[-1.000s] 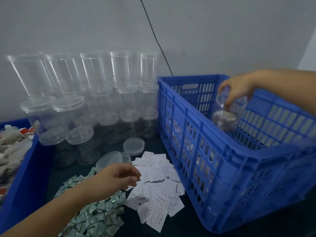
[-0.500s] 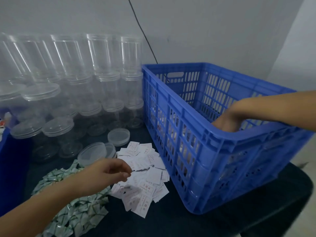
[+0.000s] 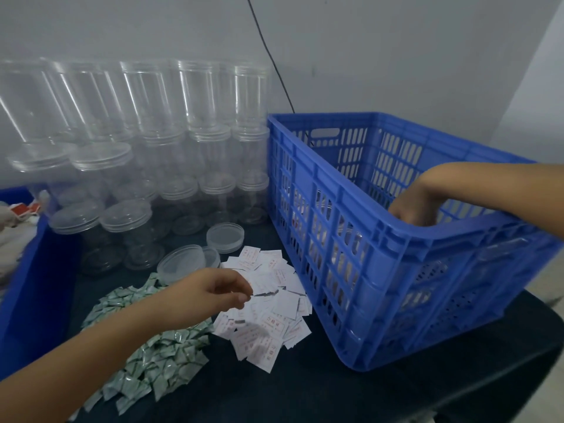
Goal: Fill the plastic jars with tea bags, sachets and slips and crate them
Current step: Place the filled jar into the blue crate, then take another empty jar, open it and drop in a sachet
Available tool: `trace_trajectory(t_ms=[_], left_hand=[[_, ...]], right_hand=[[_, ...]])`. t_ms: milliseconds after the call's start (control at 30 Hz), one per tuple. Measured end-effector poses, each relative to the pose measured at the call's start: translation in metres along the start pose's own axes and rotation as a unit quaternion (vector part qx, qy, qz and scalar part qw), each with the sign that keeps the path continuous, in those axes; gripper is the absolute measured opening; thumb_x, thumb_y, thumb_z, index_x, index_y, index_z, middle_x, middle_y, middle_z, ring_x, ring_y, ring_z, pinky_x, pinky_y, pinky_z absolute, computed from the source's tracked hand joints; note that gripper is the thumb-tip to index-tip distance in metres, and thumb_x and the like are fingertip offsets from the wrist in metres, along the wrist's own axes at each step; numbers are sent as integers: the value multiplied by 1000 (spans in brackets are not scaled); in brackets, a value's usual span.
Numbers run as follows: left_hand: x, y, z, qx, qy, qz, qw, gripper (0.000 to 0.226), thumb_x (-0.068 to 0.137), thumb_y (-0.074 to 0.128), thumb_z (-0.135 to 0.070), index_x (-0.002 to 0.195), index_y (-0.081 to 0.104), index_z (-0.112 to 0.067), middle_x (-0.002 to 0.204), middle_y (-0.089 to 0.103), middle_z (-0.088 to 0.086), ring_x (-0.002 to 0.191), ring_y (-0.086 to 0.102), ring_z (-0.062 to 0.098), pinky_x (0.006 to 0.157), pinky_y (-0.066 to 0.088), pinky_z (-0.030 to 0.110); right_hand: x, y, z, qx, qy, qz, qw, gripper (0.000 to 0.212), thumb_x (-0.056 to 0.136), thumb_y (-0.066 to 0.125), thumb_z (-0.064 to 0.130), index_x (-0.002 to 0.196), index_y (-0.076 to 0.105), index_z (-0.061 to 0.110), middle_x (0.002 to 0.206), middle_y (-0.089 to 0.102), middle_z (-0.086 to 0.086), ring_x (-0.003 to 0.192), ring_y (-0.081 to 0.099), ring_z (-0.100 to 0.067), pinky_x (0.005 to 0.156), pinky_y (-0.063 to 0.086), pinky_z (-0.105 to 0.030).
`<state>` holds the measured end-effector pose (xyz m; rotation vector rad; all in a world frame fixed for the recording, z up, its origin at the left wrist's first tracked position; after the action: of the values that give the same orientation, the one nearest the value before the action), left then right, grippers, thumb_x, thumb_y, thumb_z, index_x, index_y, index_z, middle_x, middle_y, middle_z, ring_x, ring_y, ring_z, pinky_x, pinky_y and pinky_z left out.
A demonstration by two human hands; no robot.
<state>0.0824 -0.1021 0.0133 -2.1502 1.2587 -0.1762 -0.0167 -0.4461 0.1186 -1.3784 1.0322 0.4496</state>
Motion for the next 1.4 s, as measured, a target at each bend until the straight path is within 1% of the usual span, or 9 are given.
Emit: trace_trajectory(t_ms=[133,267,367,467,600,700,833,1067,1400], left_hand=[[-2,0,-4,-7,0,-7,1000,10,91,62,-22,97,68,-27,96,72,-9,92,67,4,89,52,25],[-7,-4,-9,-2,0,-18,1000,9,92,61,-19,98,67,-23,93,72,-6,89,67,3,77,49,15],[-14,-14,-13,26,-1,-32,999,9,92,60,-21,99,65,-24,96,71,-7,90,67,2,81,51,18],[-29,-29,-13,43,-1,-60,997,9,92,60,-22,99,66,-25,95,71,-7,87,67,2,83,51,20],[-60,-51,3,99,-13,-104,990,8,91,60,-28,96,66,-30,86,70,-15,81,65,-3,77,50,16],[-84,-70,22,173,-35,-152,972,7,92,58,-32,96,64,-32,84,66,-19,76,61,-8,69,47,10],[-98,-88,45,274,-47,-222,935,14,93,55,-26,101,66,-23,93,65,-10,83,60,2,77,50,21],[-98,-91,74,229,-59,-274,932,14,94,53,-25,99,66,-21,87,62,-12,81,57,4,77,52,30],[-96,-94,73,229,-56,-296,926,16,94,51,-26,100,65,-21,95,64,-8,86,57,10,79,52,36]], right_hand=[[-36,-36,0,46,2,-268,962,33,96,66,37,125,58,25,105,65,3,94,66,-17,84,54,-36],[-104,-72,30,192,-108,-543,810,21,98,64,24,117,63,17,92,69,-8,76,65,-19,79,52,-35],[-146,-81,94,253,-235,-621,704,11,98,60,28,109,61,25,86,66,5,67,62,-1,63,49,-18],[-153,-86,173,260,-319,-606,680,12,96,59,32,104,63,24,81,64,11,61,61,4,54,48,-10],[-103,-89,258,220,-338,-546,734,23,94,65,26,111,69,11,88,62,5,83,58,-10,61,43,-14],[-48,-86,302,229,-341,-493,767,35,94,68,33,121,63,12,111,62,-2,99,54,-14,77,40,-23],[14,-85,348,255,-327,-458,786,73,88,74,44,145,44,10,148,48,-9,132,47,-23,101,37,-29],[54,-110,374,345,-325,-516,713,119,69,84,59,158,12,25,161,20,-10,147,24,-31,116,31,-49],[75,-133,392,360,-358,-520,687,108,73,85,50,155,23,18,158,31,-8,143,36,-26,112,35,-39]])
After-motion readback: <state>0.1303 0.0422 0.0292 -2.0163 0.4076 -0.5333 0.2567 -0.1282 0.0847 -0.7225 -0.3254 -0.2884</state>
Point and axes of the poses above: each hand's wrist, its own x-axis towards the middle knuckle, its own y-axis out of the palm, z = x × y, the point moved 2 cm from there along x, towards the middle knuckle
